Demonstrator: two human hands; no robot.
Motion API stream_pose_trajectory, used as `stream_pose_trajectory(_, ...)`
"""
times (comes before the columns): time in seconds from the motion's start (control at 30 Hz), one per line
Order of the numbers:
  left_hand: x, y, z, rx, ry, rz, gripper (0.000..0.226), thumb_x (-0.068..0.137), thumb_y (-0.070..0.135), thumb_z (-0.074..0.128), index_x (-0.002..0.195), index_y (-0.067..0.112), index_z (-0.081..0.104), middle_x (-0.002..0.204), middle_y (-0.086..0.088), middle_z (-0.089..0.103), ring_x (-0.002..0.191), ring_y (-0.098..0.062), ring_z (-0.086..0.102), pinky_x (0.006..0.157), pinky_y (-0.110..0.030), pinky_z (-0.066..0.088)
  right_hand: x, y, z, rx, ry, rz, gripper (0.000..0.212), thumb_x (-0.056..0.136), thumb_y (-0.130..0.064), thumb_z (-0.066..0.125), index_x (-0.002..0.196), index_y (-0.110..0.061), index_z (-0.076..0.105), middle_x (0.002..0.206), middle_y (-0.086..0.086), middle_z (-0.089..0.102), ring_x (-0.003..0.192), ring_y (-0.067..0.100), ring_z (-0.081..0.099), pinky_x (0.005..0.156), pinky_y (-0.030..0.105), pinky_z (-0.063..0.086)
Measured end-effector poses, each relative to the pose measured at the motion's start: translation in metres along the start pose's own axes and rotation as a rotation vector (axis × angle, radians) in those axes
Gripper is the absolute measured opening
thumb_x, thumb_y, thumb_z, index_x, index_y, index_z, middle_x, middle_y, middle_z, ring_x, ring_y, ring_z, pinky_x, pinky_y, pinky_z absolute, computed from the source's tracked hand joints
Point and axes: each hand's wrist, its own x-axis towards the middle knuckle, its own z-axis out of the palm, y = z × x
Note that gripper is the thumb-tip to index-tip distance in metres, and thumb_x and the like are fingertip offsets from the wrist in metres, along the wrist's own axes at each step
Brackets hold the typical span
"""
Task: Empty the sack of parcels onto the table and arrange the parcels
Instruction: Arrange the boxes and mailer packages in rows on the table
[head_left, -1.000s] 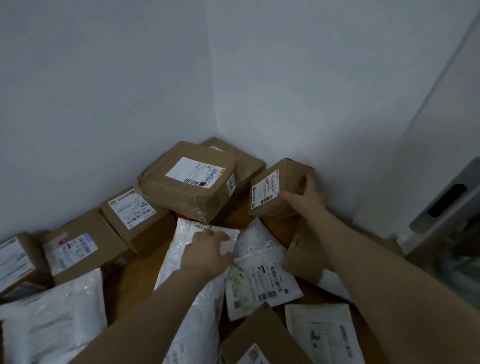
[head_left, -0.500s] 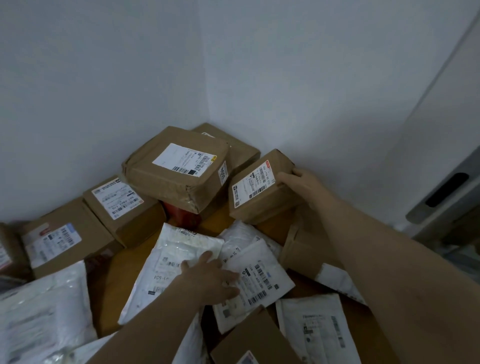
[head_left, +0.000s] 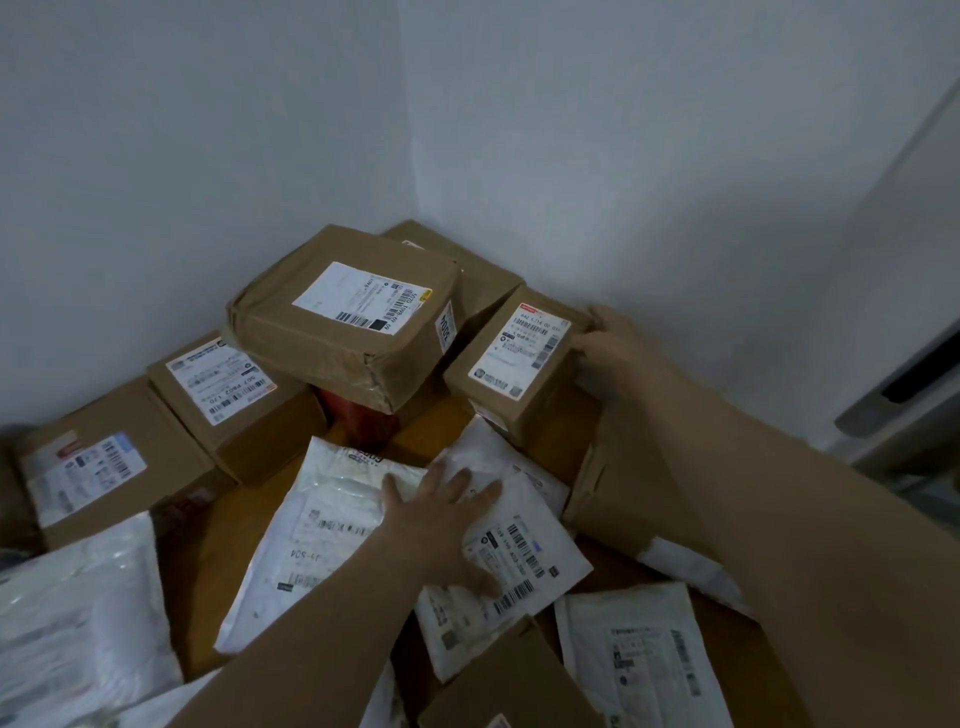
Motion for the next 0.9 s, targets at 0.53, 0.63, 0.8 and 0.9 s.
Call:
stream_pose_trajectory(0.53,0.033,0.032,-0.009,0.092,0.032,0.070,0.136,0.054,0.076,0.068,0.147,0.033,-0.022,0.159,0.005,-0.006,0.147,-0.022,-0.007,0.109,-0.068,0.003,-0.075,0.049,-0.062,-1.464,-0.416,0.264,0.150,0.050,-0.063,0.083,0.137,-0.039,-0.037,0.156,0.013,-0.013,0.144,0.038,-0.005,0.114,0.058,0.016)
stream_pose_trajectory(0.63,0.026,0.030,-0.005,0.101,0.028,0.068,0.127,0.055,0.071,0.072,0.150,0.034,-0.003,0.156,0.003,0.005,0.145,-0.023,0.001,0.108,-0.066,0.013,-0.079,0.053,-0.063,-1.399,-0.320,0.200,0.135,0.061,-0.063,0.076,0.141,-0.038,-0.031,0.154,0.017,-0.004,0.142,0.040,0.000,0.113,0.058,0.017)
stream_pose_trajectory(0.8,0.012,0.020,0.000,0.100,0.024,0.013,0.113,0.057,0.064,0.076,0.146,0.027,0.016,0.149,0.001,0.017,0.141,-0.022,0.015,0.107,-0.059,0.027,-0.082,0.039,-0.058,-1.273,-0.118,0.094,0.128,0.067,-0.061,0.072,0.145,-0.034,-0.026,0.155,0.022,-0.004,0.143,0.042,-0.001,0.114,0.053,0.010)
stream_pose_trajectory(0.9,0.004,0.017,0.000,0.144,-0.002,-0.031,0.108,0.061,0.059,0.077,0.145,0.023,0.019,0.148,-0.001,0.022,0.139,-0.024,0.022,0.106,-0.058,0.029,-0.090,0.046,-0.044,-1.207,0.073,-0.061,0.107,0.080,-0.053,0.064,0.151,-0.024,-0.010,0.153,0.023,0.008,0.141,0.040,0.011,0.112,0.049,0.019)
